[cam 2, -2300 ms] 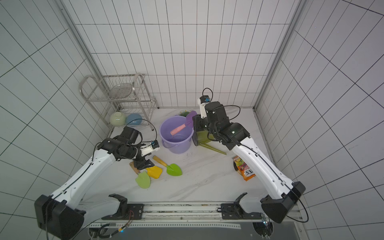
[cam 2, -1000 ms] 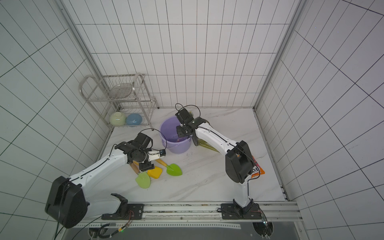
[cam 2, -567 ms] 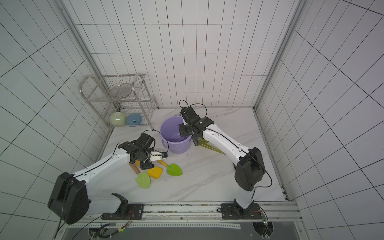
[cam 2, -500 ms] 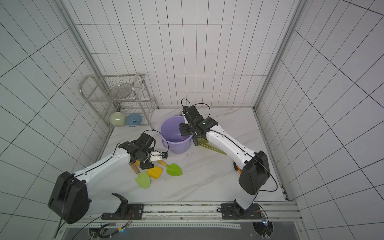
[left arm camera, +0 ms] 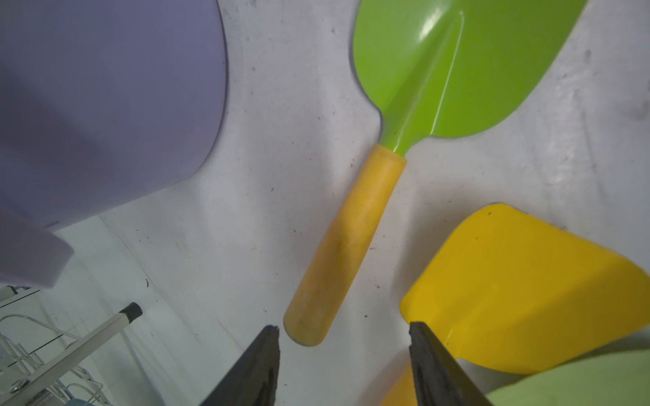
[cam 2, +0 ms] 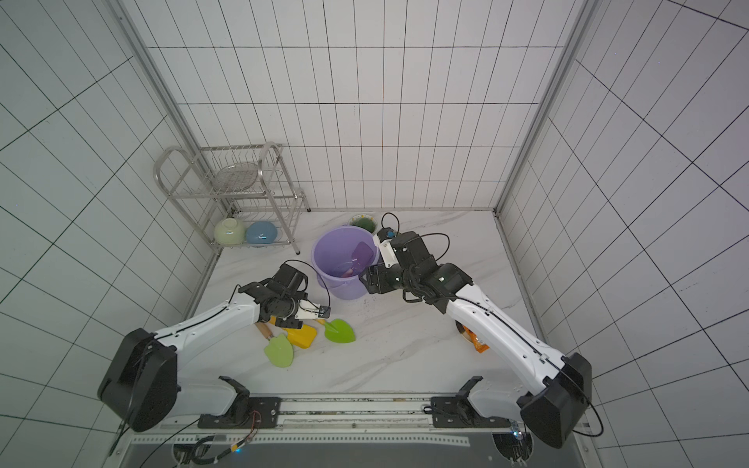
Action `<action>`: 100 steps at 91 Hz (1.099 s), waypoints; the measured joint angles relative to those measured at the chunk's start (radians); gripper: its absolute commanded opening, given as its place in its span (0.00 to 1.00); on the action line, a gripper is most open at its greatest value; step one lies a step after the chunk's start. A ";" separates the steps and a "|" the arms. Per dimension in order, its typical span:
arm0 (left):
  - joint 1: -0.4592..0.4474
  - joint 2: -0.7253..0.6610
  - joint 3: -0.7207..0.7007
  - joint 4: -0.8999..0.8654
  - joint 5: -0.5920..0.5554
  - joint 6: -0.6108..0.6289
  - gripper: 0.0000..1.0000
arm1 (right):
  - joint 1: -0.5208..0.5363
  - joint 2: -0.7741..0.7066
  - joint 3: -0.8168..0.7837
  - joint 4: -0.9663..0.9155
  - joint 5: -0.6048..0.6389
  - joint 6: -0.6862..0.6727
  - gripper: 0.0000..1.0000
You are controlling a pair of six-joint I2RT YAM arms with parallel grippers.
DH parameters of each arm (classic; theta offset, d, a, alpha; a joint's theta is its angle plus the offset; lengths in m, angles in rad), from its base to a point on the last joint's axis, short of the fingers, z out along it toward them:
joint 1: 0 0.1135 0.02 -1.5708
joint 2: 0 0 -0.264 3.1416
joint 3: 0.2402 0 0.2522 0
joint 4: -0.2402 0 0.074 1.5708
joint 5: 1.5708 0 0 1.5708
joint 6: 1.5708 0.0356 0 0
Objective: Organize the gardening tools
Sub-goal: Pick up the gardening tool from the center of the board.
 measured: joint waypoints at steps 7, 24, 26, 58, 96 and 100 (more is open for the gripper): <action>-0.003 0.009 -0.019 0.037 -0.011 0.016 0.60 | 0.000 -0.040 -0.041 0.026 -0.024 0.011 0.78; -0.008 0.023 -0.043 0.103 -0.027 0.034 0.57 | 0.000 -0.103 -0.114 0.090 -0.070 0.034 0.78; -0.008 0.024 -0.044 0.111 -0.028 0.036 0.55 | 0.000 -0.105 -0.119 0.095 -0.074 0.035 0.78; -0.010 0.073 -0.080 0.198 -0.061 0.066 0.42 | 0.000 -0.125 -0.182 0.148 -0.089 0.061 0.73; -0.021 0.095 -0.097 0.220 -0.064 0.065 0.26 | 0.000 -0.123 -0.192 0.169 -0.077 0.063 0.60; -0.021 0.095 -0.097 0.220 -0.064 0.058 0.25 | 0.000 -0.123 -0.195 0.169 -0.070 0.066 0.58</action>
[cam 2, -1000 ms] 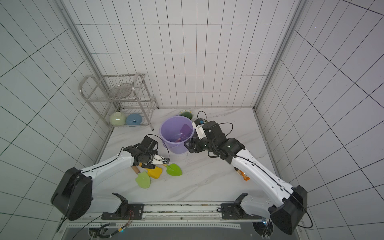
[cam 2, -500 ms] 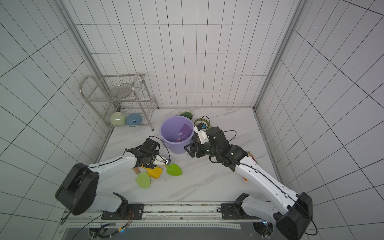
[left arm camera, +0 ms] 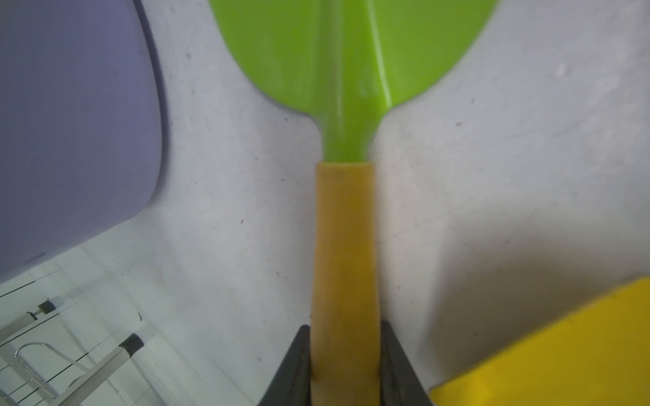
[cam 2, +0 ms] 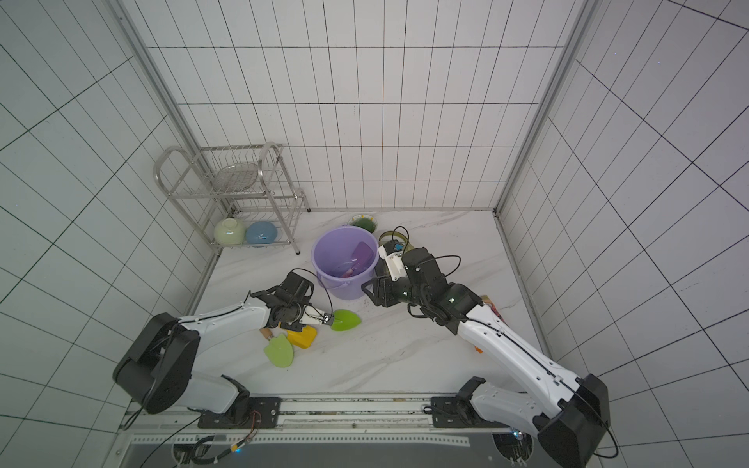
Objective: Organize the gardening tools
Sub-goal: Pick up the gardening tool from the center of the board.
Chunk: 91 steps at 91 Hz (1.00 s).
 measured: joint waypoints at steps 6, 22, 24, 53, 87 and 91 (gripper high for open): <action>-0.001 0.000 0.000 -0.002 0.003 -0.014 0.22 | 0.000 0.000 -0.001 0.000 0.012 0.004 0.55; 0.000 -0.011 0.010 -0.036 0.028 -0.068 0.16 | -0.006 -0.014 -0.009 0.000 0.053 0.025 0.52; 0.000 -0.015 0.013 -0.043 0.033 -0.074 0.16 | -0.006 -0.018 -0.011 0.000 0.060 0.029 0.52; 0.013 -0.152 0.072 -0.152 0.152 -0.167 0.15 | -0.006 -0.074 -0.061 0.008 0.130 0.153 0.50; 0.026 -0.284 0.137 -0.299 0.274 -0.289 0.16 | 0.096 -0.047 -0.081 0.037 0.215 0.387 0.59; 0.026 -0.288 0.144 -0.309 0.283 -0.302 0.16 | 0.114 -0.030 -0.081 0.045 0.220 0.402 0.59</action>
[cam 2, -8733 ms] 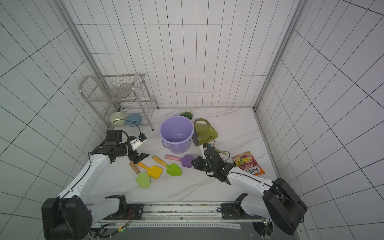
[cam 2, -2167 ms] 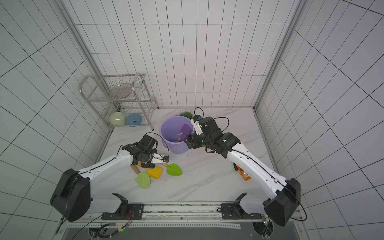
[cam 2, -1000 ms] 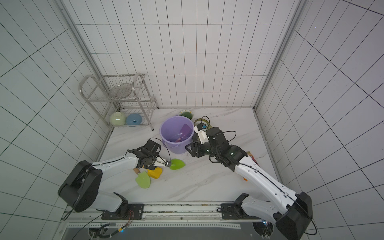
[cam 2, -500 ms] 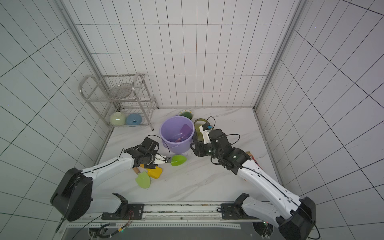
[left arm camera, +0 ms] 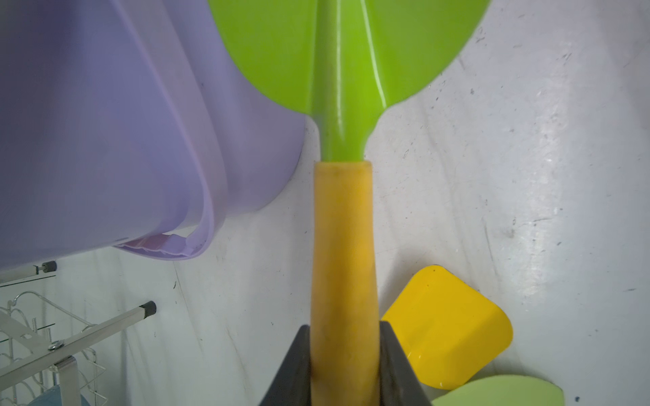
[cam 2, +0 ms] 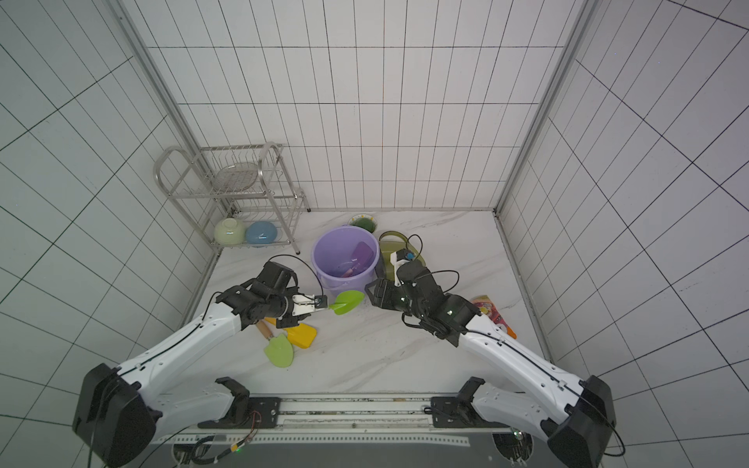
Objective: Organize the gardening tools
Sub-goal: Pick up the gardening tool from the center of the board.
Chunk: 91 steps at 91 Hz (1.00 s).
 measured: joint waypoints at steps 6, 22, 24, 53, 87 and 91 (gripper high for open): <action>0.000 -0.002 0.008 -0.013 0.013 -0.020 0.16 | 0.023 0.031 0.000 0.011 0.005 0.021 0.59; 0.000 -0.003 0.011 -0.036 0.024 -0.056 0.16 | 0.063 0.111 0.002 0.044 0.006 0.052 0.48; 0.000 -0.003 0.011 -0.038 0.025 -0.059 0.16 | 0.066 0.119 0.002 0.049 0.006 0.054 0.46; 0.000 -0.003 0.011 -0.048 0.032 -0.075 0.17 | 0.079 0.171 0.006 0.094 0.004 0.071 0.26; 0.006 -0.003 0.012 -0.031 0.029 -0.101 0.26 | 0.084 0.174 0.022 0.130 0.008 0.121 0.00; 0.005 -0.003 0.012 -0.027 0.029 -0.103 0.30 | 0.084 0.172 0.022 0.130 0.009 0.122 0.00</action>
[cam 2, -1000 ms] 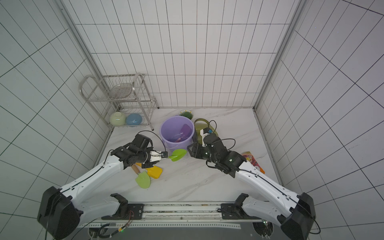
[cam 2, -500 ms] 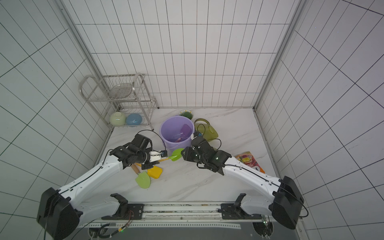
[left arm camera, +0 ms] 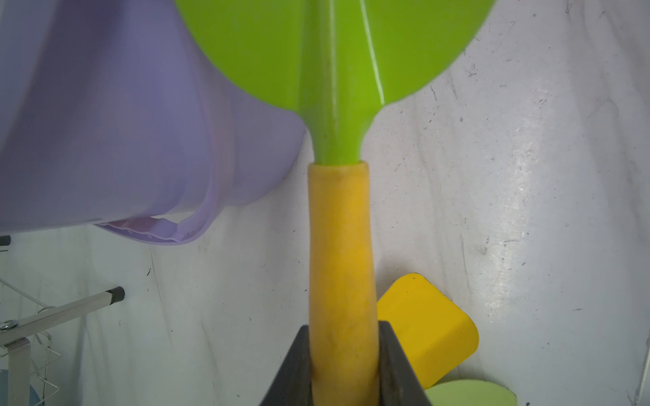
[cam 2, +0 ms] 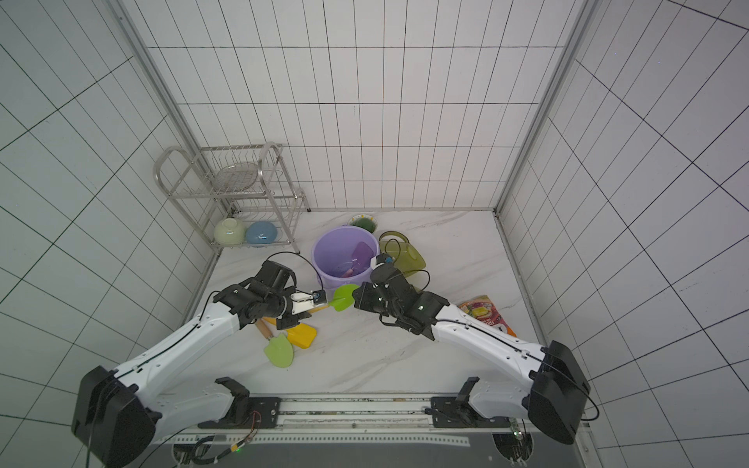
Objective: Organize the gardening tools
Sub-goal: Pick up the gardening tool from the center of the board, then place the gardening tool in the container.
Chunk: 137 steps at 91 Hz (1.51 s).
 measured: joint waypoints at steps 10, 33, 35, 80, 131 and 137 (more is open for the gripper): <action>0.000 0.000 0.001 0.001 0.006 0.005 0.46 | 0.000 -0.011 0.000 -0.003 0.008 -0.017 0.00; -0.001 0.000 0.004 -0.010 0.011 0.008 0.60 | 0.000 -0.072 0.016 -0.089 0.051 -0.113 0.00; -0.001 0.000 0.004 -0.010 0.011 0.009 0.60 | 0.000 -0.076 0.023 -0.101 0.055 -0.126 0.00; 0.000 -0.004 -0.016 -0.057 0.010 0.047 0.62 | -0.071 -0.115 0.370 -0.421 0.156 -0.441 0.00; 0.006 -0.022 -0.090 -0.057 -0.053 0.062 0.62 | -0.158 0.177 0.679 -0.521 0.277 -0.602 0.00; 0.009 -0.025 -0.096 -0.056 -0.061 0.065 0.62 | -0.158 0.226 0.704 -0.523 0.280 -0.611 0.00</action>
